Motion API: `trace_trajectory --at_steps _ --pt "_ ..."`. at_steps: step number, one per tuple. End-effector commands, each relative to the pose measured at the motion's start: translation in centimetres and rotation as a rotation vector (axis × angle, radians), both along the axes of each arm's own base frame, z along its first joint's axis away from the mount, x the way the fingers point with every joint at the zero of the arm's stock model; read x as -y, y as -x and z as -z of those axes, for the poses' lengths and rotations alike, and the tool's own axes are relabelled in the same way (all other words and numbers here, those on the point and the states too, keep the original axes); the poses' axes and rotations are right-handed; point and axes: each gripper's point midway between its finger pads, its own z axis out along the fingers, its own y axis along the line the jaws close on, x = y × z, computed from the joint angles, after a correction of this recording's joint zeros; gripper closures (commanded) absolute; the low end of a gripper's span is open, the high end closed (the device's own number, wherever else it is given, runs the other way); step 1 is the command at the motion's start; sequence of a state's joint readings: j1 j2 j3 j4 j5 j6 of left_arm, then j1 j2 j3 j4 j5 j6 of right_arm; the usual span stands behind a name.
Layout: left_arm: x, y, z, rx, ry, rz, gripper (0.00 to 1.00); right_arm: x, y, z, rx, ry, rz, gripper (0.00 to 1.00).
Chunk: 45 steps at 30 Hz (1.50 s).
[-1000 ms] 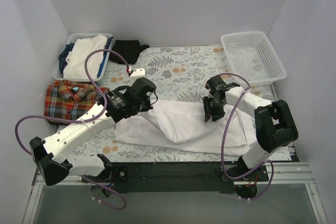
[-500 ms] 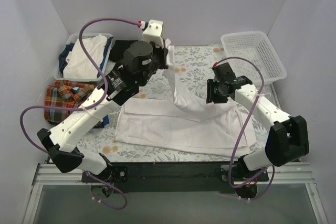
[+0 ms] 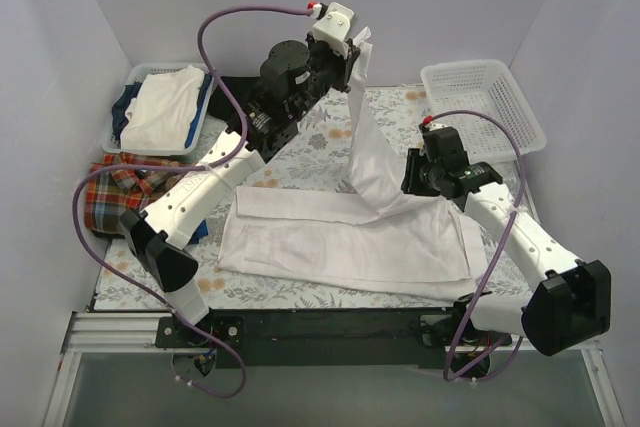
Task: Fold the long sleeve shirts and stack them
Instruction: Fold the shirt
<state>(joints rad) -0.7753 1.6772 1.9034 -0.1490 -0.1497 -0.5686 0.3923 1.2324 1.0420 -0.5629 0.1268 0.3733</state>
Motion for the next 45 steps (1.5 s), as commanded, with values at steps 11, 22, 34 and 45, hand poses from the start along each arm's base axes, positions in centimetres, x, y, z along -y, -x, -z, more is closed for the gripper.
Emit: trace_trajectory --at_steps 11,22,34,45 --pt "2.0 2.0 -4.9 0.076 0.108 0.298 1.00 -4.8 -1.6 5.5 -0.053 -0.170 -0.121 0.84" --pt "2.7 2.8 -2.3 -0.001 0.092 0.353 0.99 -2.9 0.3 10.9 -0.188 -0.073 -0.073 0.98" --pt "3.8 5.1 -0.5 -0.018 0.037 0.492 1.00 -1.6 3.9 15.0 -0.348 -0.045 -0.017 0.99" --pt "3.6 8.9 -0.6 -0.048 0.020 0.635 1.00 -4.5 -0.3 7.0 -0.112 -0.179 -0.103 0.99"
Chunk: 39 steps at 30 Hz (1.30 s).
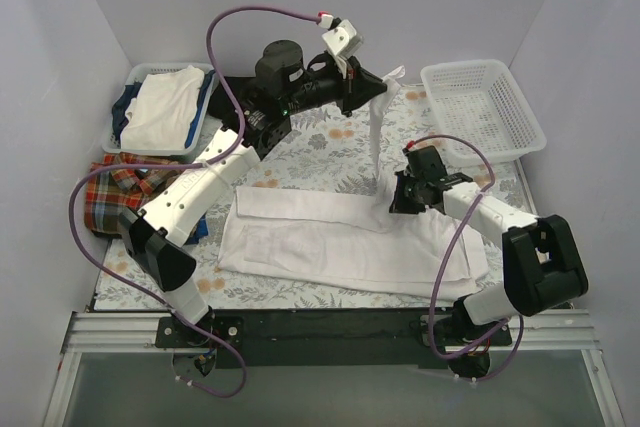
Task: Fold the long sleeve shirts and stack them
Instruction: Fold the shirt
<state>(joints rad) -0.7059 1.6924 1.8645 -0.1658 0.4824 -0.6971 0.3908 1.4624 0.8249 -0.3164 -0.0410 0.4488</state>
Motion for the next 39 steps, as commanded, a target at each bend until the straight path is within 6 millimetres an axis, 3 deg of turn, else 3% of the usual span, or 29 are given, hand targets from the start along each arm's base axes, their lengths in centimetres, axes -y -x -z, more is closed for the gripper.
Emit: trace_trajectory --at_steps 1,4,14,21,24,27,28,30,32,36,37,38,39 --pt "-1.4 3.2 -4.1 0.061 0.051 0.070 1.00 -2.0 -2.2 -5.1 0.154 -0.111 -0.054 0.99" --pt "-1.3 3.4 -4.8 0.075 0.060 0.087 1.00 -3.2 -2.3 -5.5 0.174 -0.160 -0.117 0.99" --pt "-0.5 3.3 -4.6 0.067 0.072 0.125 1.00 -8.0 -4.8 -2.7 0.111 -0.306 -0.216 0.99" --pt "0.4 4.5 -2.8 0.006 0.047 0.223 1.00 -9.4 -6.5 -2.6 0.116 -0.383 -0.153 0.99" --pt "0.1 6.1 -0.5 -0.064 -0.004 0.291 1.00 -8.3 -5.8 -3.2 0.128 -0.377 -0.125 0.99" --pt "-0.3 8.1 2.1 -0.162 -0.046 0.361 1.00 -5.7 -4.5 -4.0 0.165 -0.330 -0.064 0.99" --pt "-0.4 8.4 3.4 -0.208 -0.066 0.370 1.00 -4.7 -4.7 -5.7 0.223 -0.326 -0.051 0.99" --pt "-0.8 9.2 3.8 -0.235 -0.080 0.388 1.00 -2.8 -4.5 -5.9 0.248 -0.260 -0.007 0.99" --pt "-1.2 9.5 4.4 -0.254 -0.097 0.378 1.00 -0.8 -5.4 -7.7 0.311 -0.193 0.022 0.99" --pt "-1.7 9.8 4.7 -0.261 -0.107 0.368 1.00 1.9 -8.5 -9.4 0.347 -0.082 0.040 0.65" --pt "-1.7 9.8 4.9 -0.267 -0.112 0.368 1.00 3.0 -8.7 -7.5 0.271 -0.036 0.046 0.63" --pt "-1.7 9.9 4.9 -0.270 -0.114 0.368 1.00 3.4 -9.1 -7.0 0.241 -0.017 0.044 0.60" --pt "-1.7 9.9 5.1 -0.272 -0.117 0.366 1.00 3.5 -10.7 -8.6 0.260 -0.009 0.046 0.58"
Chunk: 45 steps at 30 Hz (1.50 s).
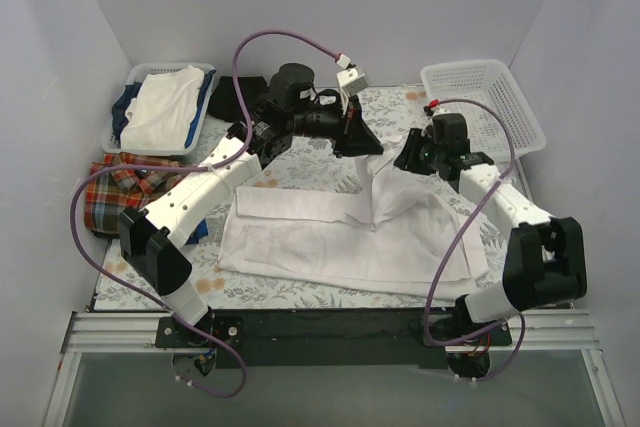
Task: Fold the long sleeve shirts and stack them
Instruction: Fold the shirt
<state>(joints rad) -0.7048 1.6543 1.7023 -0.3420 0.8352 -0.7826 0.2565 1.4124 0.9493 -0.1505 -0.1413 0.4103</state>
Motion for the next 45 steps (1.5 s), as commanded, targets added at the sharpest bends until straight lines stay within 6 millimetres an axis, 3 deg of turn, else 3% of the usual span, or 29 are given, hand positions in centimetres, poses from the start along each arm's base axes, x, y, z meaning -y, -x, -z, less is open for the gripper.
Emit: trace_trajectory --at_steps 1,5,6,9,14,18,27,29,31,35,41,45 --pt "-1.8 2.3 -3.4 0.049 0.041 0.019 1.00 3.3 -2.3 2.5 -0.155 0.182 0.012 0.58" --pt "-2.1 2.1 -3.4 0.061 0.037 0.000 1.00 3.9 -2.7 3.1 -0.228 0.243 0.004 0.51" --pt "-2.1 2.1 -3.4 0.064 0.037 -0.006 1.00 4.0 -2.4 3.3 -0.241 0.245 0.002 0.43" --pt "-2.3 2.0 -3.4 0.074 0.033 -0.018 1.00 4.3 -1.1 4.5 -0.294 0.258 -0.012 0.39" --pt "-2.6 1.8 -4.1 0.105 0.035 -0.038 1.00 4.3 1.3 7.1 -0.386 0.267 -0.049 0.36" --pt "-3.0 1.8 -4.9 0.126 0.036 -0.056 1.00 4.4 1.8 8.7 -0.440 0.274 -0.056 0.36" --pt "-3.4 2.0 -4.3 0.119 0.018 -0.075 1.00 3.9 -1.1 11.3 -0.447 0.298 -0.026 0.38" --pt "-3.5 1.9 -4.2 0.119 0.016 -0.080 1.00 4.0 -1.3 11.9 -0.458 0.310 -0.022 0.41" --pt "-3.5 1.7 -4.1 0.124 0.014 -0.089 1.00 4.1 -0.8 12.6 -0.488 0.322 -0.016 0.51" --pt "-3.6 1.4 -4.3 0.135 0.012 -0.113 1.00 5.4 0.5 12.6 -0.502 0.365 0.035 0.80" --pt "-4.0 0.9 -4.9 0.166 0.011 -0.146 1.00 6.6 1.6 10.0 -0.450 0.384 0.094 0.96" --pt "-4.5 0.9 -5.9 0.192 0.024 -0.172 1.00 6.5 1.8 7.0 -0.375 0.350 0.120 0.99"
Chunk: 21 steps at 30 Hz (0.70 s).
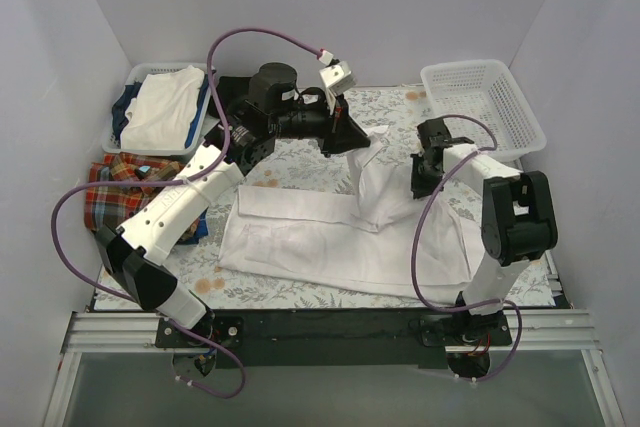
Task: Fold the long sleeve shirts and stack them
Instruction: Fold the shirt
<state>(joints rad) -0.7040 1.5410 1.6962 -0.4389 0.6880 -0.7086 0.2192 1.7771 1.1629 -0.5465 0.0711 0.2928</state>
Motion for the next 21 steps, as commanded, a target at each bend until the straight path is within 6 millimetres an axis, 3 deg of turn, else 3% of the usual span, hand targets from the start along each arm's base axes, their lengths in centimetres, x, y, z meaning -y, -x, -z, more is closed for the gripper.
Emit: trace_trajectory --at_steps 1,9,16,21 --pt "-1.9 0.9 -3.8 0.098 0.048 -0.045 1.00 0.4 0.2 -4.0 0.104 -0.005 0.043 0.99" --pt "-3.0 1.0 -4.7 0.131 0.045 -0.097 1.00 -0.4 2.6 -6.5 0.189 -0.104 0.034 0.99" --pt "-3.4 0.5 -5.0 0.146 0.038 -0.130 1.00 -0.1 6.3 -5.4 0.145 -0.121 0.028 0.99" --pt "-3.5 0.2 -4.7 0.146 0.038 -0.151 1.00 1.8 9.2 -4.0 0.115 -0.056 0.094 0.99"
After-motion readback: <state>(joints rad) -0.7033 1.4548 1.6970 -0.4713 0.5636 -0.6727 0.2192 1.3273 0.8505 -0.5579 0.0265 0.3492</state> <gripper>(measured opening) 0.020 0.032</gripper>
